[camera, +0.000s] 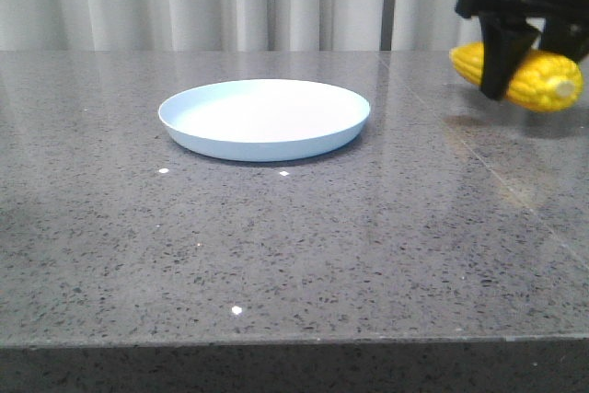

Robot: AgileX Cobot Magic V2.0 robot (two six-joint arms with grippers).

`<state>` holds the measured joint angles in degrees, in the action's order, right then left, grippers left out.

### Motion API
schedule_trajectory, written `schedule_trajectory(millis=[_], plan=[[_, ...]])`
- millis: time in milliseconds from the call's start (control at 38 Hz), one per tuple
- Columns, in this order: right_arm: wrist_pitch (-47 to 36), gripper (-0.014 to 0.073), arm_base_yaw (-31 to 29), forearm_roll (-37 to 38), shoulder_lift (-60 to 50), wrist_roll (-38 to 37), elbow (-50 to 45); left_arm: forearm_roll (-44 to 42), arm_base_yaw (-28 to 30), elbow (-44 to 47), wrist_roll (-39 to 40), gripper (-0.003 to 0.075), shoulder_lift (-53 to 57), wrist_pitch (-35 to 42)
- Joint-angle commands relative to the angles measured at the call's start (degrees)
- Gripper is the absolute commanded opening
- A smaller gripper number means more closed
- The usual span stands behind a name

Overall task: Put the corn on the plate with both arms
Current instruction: 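Carry the corn cob with the right gripper over the plate, lower it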

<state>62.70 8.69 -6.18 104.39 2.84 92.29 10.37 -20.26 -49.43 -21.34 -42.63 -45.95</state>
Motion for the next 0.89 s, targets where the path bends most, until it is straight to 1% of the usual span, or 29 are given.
schedule_trajectory(millis=[0,79,158,315,447,526,631,683,815,867], plan=[[4.1,0.0302,4.6,-1.1,-4.0,-0.1,6.8,0.8,-0.4,-1.5,0.5,0.0368,-0.1,4.3],[6.7,0.0302,9.2,-1.1,-3.9,-0.5,10.1,0.7,-0.4,-1.5,0.5,0.0368,-0.1,4.3],[7.3,0.0302,13.7,-1.1,-3.5,-3.5,12.2,0.7,-0.4,-1.5,0.5,0.0368,-0.1,4.3],[3.9,0.0302,19.5,-1.1,-1.5,-11.8,12.8,0.7,-0.4,-1.5,0.5,0.0368,-0.1,4.3],[-1.1,0.0302,21.9,-1.2,1.7,-18.3,12.8,0.7,-0.4,-1.5,0.5,0.0368,-0.1,4.3],[-3.8,0.0302,22.5,-2.5,3.6,-19.7,12.8,0.7,-0.4,-1.5,0.5,0.0368,-0.1,4.3],[-5.4,0.0310,22.5,-4.8,5.8,-20.2,12.7,0.7,-0.4,-1.5,0.5,0.0368,-0.1,4.3],[-6.4,0.0354,22.5,-5.5,6.2,-20.6,12.7,0.7,-0.4,-1.5,0.5,0.0368,-0.1,4.3],[-7.2,0.0531,22.5,-5.7,6.4,-20.6,12.7,0.7,-0.4,-1.5,0.5,0.0368,-0.1,4.3],[-7.5,0.0560,22.5,-5.7,6.4,-20.6,12.7,0.7,-0.4,-1.5,0.5,0.0368,-0.1,4.3]])
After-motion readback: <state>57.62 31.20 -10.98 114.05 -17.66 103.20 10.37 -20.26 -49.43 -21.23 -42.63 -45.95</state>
